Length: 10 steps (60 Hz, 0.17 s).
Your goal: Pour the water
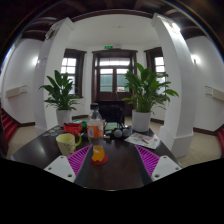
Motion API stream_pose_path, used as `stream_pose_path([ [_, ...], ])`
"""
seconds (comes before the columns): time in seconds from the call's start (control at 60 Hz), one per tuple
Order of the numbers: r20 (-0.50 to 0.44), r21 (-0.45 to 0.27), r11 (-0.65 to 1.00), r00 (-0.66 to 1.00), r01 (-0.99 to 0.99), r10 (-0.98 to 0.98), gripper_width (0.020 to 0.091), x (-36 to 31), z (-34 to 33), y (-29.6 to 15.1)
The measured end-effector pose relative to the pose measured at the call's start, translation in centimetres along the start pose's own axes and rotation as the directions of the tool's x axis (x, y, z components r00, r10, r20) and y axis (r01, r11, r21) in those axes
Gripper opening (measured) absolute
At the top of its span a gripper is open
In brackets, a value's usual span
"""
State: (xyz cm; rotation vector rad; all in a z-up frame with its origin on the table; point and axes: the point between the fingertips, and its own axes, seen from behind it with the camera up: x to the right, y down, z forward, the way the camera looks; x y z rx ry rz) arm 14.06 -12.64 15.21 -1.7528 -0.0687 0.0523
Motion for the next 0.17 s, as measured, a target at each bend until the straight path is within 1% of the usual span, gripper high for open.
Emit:
stream_pose_path([
  [0.167,-0.029,0.014,1.000,0.999,-0.016,0.016,0.0813,0.74,-0.26,-0.22],
])
